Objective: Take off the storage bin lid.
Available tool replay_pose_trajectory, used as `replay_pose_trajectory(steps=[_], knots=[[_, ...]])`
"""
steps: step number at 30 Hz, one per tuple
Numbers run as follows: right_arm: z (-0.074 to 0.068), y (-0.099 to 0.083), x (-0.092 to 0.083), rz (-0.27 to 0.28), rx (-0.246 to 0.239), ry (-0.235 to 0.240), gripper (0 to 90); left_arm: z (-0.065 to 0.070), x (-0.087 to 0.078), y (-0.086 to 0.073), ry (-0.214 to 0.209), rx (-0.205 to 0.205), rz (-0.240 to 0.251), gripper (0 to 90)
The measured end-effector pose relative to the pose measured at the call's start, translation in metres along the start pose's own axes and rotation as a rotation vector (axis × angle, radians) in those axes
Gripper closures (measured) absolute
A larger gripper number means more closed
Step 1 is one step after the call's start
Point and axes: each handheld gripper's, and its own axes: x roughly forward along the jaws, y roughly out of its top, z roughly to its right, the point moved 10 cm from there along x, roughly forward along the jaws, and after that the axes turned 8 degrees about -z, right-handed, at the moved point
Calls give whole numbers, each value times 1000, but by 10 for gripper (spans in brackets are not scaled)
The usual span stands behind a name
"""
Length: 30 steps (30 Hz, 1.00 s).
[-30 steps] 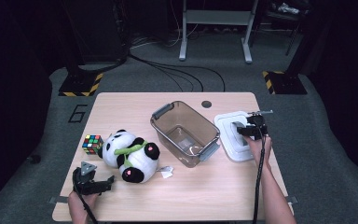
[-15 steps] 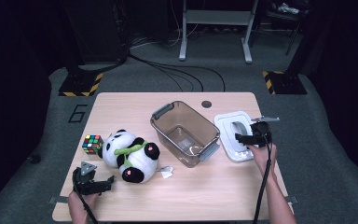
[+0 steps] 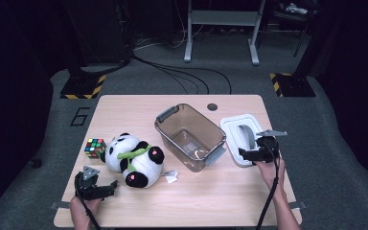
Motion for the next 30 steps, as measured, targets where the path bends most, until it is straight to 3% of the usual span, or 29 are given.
replay_pose_trajectory(steps=[8,21,30], knots=[[-22,-19,0,1,-42,22,0,0,0,0,0,0,0,24],[-77,-54,19,-22,-148,105,0,0,0,0,1,0,0,24],[-90,-68,37,-40,-220,99,0,0,0,0,2,1,0,21]])
